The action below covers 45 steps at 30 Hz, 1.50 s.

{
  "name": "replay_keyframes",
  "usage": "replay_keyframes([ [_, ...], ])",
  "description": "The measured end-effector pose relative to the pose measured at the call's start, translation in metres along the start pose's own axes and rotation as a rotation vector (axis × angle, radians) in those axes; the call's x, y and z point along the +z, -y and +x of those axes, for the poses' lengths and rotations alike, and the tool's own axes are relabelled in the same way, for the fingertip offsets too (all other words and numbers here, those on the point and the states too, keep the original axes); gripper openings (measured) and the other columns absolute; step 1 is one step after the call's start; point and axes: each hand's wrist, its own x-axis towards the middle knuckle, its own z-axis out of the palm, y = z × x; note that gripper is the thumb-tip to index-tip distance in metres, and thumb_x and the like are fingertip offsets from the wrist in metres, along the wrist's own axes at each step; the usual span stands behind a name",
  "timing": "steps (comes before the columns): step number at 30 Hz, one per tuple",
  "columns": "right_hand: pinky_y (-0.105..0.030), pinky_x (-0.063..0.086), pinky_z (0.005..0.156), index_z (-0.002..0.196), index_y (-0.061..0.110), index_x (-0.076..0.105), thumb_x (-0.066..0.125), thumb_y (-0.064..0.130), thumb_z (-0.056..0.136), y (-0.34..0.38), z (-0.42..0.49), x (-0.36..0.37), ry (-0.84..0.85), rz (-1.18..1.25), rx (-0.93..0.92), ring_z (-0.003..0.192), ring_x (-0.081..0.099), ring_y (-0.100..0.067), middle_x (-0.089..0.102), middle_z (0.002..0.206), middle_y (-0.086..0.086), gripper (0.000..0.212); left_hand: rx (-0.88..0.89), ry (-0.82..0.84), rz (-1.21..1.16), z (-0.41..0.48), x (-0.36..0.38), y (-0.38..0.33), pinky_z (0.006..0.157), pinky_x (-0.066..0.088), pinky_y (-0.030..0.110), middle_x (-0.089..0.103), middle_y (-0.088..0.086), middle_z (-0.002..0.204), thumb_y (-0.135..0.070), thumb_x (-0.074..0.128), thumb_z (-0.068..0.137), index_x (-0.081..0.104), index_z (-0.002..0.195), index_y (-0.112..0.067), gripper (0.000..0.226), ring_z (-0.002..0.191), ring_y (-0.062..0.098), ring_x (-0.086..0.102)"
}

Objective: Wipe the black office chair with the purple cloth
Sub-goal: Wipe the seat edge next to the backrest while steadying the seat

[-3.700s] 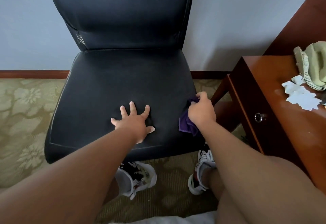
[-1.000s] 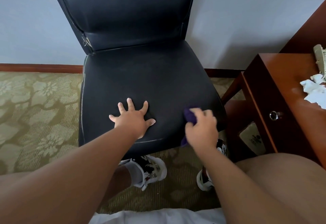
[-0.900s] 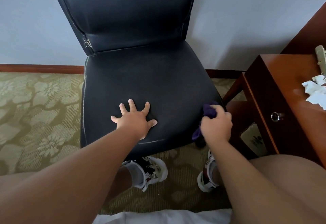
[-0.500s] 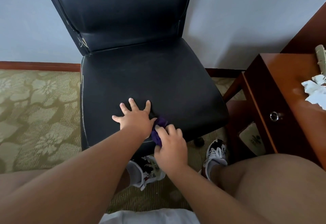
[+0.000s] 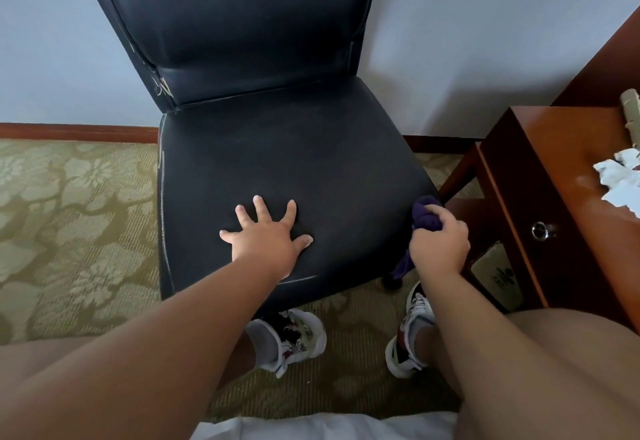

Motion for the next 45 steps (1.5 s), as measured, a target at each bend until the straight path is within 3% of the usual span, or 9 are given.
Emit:
replay_keyframes([
  [6, -0.042, 0.047, 0.086, 0.128, 0.028, 0.057, 0.065, 0.014, 0.079, 0.008, -0.064, 0.027, 0.087, -0.239, -0.291, 0.108, 0.045, -0.027, 0.05, 0.123, -0.002, 0.051, -0.019, -0.004, 0.018, 0.0, 0.0, -0.009, 0.111, 0.024, 0.074, -0.014, 0.018, 0.168, -0.07, 0.023, 0.1, -0.011, 0.159, -0.041, 0.074, 0.152, 0.051, -0.004],
  [11, -0.03, 0.048, 0.082, 0.135, 0.032, 0.052, 0.07, 0.022, 0.081, 0.006, -0.127, 0.049, 0.277, -0.347, -0.521, 0.104, 0.044, -0.014, 0.049, 0.123, 0.007, 0.058, -0.024, -0.005, 0.035, 0.0, -0.002, -0.011, 0.11, 0.029, 0.072, -0.009, 0.018, 0.169, -0.071, 0.023, 0.099, -0.008, 0.16, -0.041, 0.074, 0.152, 0.051, 0.002],
  [15, -0.031, 0.047, 0.079, 0.128, 0.035, 0.055, 0.067, 0.02, 0.081, 0.008, -0.111, 0.04, 0.368, -0.338, -0.584, 0.103, 0.045, -0.015, 0.05, 0.116, 0.009, 0.051, 0.032, -0.024, 0.042, -0.002, -0.007, 0.002, 0.107, 0.04, 0.063, 0.001, 0.015, 0.169, -0.077, 0.022, 0.095, -0.003, 0.16, -0.044, 0.077, 0.151, 0.046, 0.014],
  [20, -0.045, 0.051, 0.084, 0.112, 0.038, 0.061, 0.063, 0.012, 0.081, 0.008, -0.061, 0.022, 0.195, -0.157, -0.315, 0.105, 0.049, -0.024, 0.052, 0.111, 0.006, 0.041, 0.19, -0.073, 0.028, -0.007, -0.019, 0.039, 0.107, 0.043, 0.046, 0.019, -0.002, 0.169, -0.068, 0.029, 0.1, 0.018, 0.161, -0.041, 0.067, 0.15, 0.026, 0.03],
  [24, -0.048, 0.053, 0.089, 0.103, 0.042, 0.055, 0.064, 0.002, 0.079, 0.01, -0.038, 0.016, 0.228, -0.028, -0.174, 0.109, 0.051, -0.025, 0.046, 0.11, 0.012, 0.048, 0.18, -0.069, -0.062, -0.008, -0.018, 0.07, 0.118, 0.032, 0.051, 0.013, 0.0, 0.17, -0.065, 0.041, 0.099, 0.022, 0.16, -0.04, 0.068, 0.154, 0.027, 0.02],
  [28, -0.045, 0.052, 0.086, 0.103, 0.036, 0.052, 0.066, 0.007, 0.08, 0.015, -0.063, 0.02, 0.257, -0.127, -0.262, 0.106, 0.051, -0.023, 0.047, 0.107, 0.01, 0.04, 0.08, -0.023, -0.058, -0.011, -0.002, 0.066, 0.119, 0.024, 0.062, -0.001, 0.01, 0.17, -0.073, 0.032, 0.097, 0.003, 0.161, -0.044, 0.076, 0.155, 0.039, 0.002],
  [37, -0.032, 0.05, 0.076, 0.105, 0.03, 0.052, 0.07, 0.014, 0.076, 0.028, -0.14, 0.047, 0.448, -0.379, -0.687, 0.095, 0.047, -0.013, 0.051, 0.103, 0.012, 0.038, 0.048, 0.022, -0.004, -0.005, -0.002, 0.05, 0.114, 0.032, 0.063, 0.001, 0.014, 0.169, -0.072, 0.03, 0.098, 0.002, 0.161, -0.041, 0.075, 0.153, 0.044, 0.007],
  [41, -0.035, 0.05, 0.076, 0.107, 0.031, 0.056, 0.07, 0.017, 0.078, 0.037, -0.122, 0.041, 0.466, -0.425, -0.789, 0.095, 0.049, -0.015, 0.053, 0.105, 0.01, 0.035, 0.064, 0.026, -0.01, -0.001, 0.0, 0.057, 0.114, 0.035, 0.061, 0.002, 0.012, 0.17, -0.075, 0.03, 0.096, 0.001, 0.16, -0.044, 0.077, 0.153, 0.043, 0.007],
  [45, -0.041, 0.051, 0.078, 0.094, 0.03, 0.06, 0.062, 0.017, 0.081, 0.036, -0.067, 0.028, 0.253, -0.361, -0.486, 0.098, 0.052, -0.027, 0.053, 0.102, 0.002, 0.019, 0.068, 0.043, -0.016, 0.0, 0.0, 0.059, 0.114, 0.035, 0.06, 0.0, 0.011, 0.17, -0.076, 0.03, 0.095, 0.0, 0.159, -0.045, 0.078, 0.154, 0.043, 0.006],
])
